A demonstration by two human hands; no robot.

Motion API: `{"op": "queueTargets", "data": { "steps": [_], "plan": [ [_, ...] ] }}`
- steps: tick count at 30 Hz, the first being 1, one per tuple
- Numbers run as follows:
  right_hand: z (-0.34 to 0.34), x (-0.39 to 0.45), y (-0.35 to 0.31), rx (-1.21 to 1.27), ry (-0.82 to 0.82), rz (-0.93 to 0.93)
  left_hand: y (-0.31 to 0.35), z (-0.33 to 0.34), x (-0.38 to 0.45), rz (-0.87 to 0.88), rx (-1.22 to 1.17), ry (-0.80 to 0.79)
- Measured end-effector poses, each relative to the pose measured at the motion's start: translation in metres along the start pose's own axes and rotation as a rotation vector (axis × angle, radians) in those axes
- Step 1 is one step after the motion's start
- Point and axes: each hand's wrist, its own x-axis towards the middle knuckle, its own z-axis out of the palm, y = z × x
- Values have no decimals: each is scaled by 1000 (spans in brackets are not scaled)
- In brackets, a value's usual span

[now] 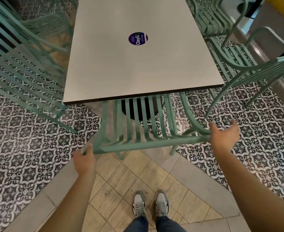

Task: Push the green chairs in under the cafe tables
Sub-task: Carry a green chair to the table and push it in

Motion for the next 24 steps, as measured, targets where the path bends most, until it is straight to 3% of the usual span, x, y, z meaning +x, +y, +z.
{"op": "queueTargets", "data": {
  "steps": [2,4,10,14,16,18,21,24],
  "plan": [
    [-6,7,14,203,-170,332,-6,2,1,-242,-351,-180],
    [-5,11,27,328,-355,488,-2,5,0,-294,-484,-239],
    [0,17,31,547,-445,539,5,5,2,-299,-472,-248],
    [-3,15,29,540,-432,545,10,3,0,-264,-260,-212],
    [-6,6,28,408,-366,443,12,1,5,-119,-9,-143],
    [-12,-3,33,140,-256,217,17,1,9,140,330,-121],
    [-34,-15,40,-66,-204,-56,39,16,-3,567,737,-186],
    [-65,-18,45,-176,-207,-162,71,50,-35,879,908,-317]
  ]
}}
